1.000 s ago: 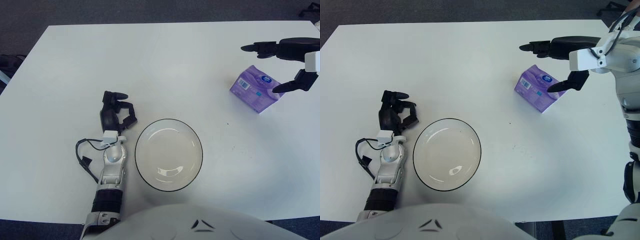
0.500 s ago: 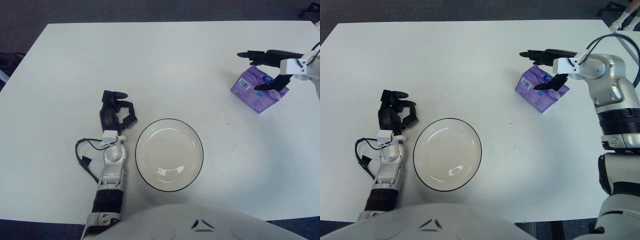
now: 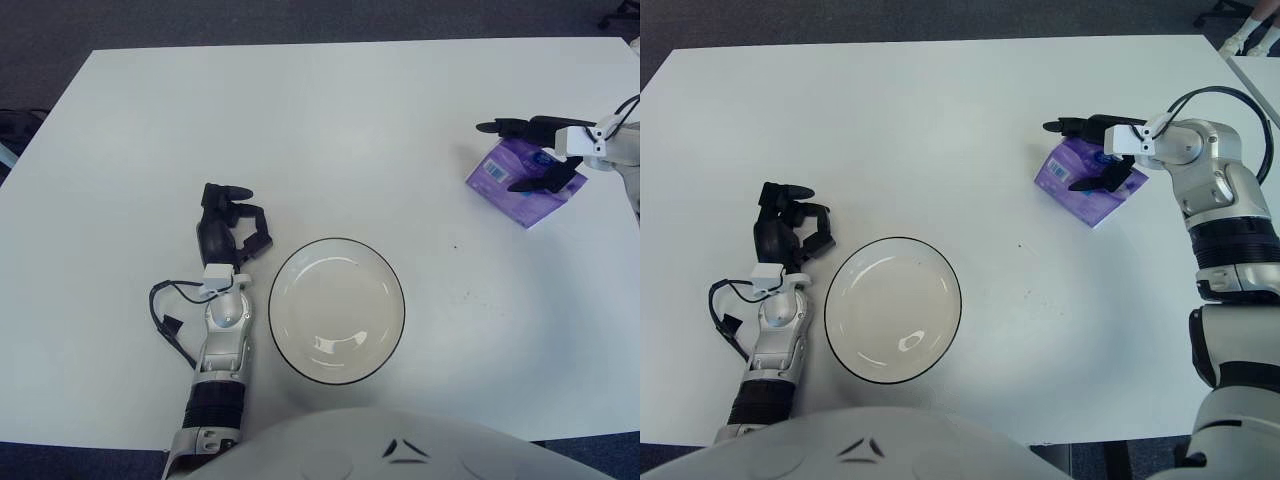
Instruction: Put the tissue paper into the plate.
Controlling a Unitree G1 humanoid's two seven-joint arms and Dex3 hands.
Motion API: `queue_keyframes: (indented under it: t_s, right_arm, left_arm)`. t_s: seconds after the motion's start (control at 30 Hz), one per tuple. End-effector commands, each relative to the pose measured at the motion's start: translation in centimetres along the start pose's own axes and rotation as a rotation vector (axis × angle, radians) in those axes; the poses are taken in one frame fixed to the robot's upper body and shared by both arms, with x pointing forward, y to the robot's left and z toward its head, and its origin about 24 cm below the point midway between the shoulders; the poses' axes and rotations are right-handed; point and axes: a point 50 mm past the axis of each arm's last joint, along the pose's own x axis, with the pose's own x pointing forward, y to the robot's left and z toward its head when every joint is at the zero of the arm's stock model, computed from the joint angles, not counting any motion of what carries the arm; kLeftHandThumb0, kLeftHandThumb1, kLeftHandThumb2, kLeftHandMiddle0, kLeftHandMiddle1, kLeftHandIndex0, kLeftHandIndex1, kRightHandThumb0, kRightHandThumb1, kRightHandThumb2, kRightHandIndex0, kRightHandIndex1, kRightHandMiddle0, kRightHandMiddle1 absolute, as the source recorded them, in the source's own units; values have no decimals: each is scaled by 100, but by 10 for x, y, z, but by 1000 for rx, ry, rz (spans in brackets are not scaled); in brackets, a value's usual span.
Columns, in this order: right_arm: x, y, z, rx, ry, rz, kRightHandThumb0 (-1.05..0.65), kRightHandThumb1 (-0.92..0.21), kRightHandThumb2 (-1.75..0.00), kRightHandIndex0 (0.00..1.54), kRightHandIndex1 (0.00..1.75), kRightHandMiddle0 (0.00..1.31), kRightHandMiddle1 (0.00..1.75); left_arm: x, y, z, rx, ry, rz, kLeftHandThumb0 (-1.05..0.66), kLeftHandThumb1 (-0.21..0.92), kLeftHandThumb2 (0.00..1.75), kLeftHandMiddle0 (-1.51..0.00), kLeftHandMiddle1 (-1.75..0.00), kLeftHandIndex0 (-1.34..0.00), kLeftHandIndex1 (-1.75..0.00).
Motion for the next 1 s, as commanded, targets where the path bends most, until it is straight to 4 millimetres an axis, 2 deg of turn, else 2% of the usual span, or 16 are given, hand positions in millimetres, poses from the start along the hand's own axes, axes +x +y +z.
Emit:
queue_keyframes:
  t_s: [0.0, 0.3, 0.57, 0.8, 0.97]
  right_arm:
    - [-7, -4, 4, 39, 17, 2, -84, -43, -82, 0, 0, 0, 0]
    - [-10, -6, 8, 162, 107, 3, -86, -45, -80, 0, 0, 0, 0]
    - [-12, -2, 16, 273, 177, 48, -82, -41, -77, 0, 0, 0, 0]
    - [-25, 1, 30, 300, 194, 59, -70, -31, -91, 0, 0, 0, 0]
    - [-25, 4, 31, 331, 206, 70, -61, -26, -99, 0, 0, 0, 0]
  left_arm:
    - [-32, 12, -42, 78, 216, 5, -1, 47, 105, -60, -145, -36, -175]
    - [-31, 13, -42, 78, 215, 9, -1, 47, 105, -59, -146, -36, -175]
    - [-32, 15, -40, 78, 204, 19, -1, 48, 104, -60, -146, -34, -175]
    - [-32, 15, -40, 79, 195, 23, -1, 48, 104, -62, -144, -33, -175]
    - [-32, 16, -39, 80, 190, 26, -1, 47, 104, -63, -143, -33, -175]
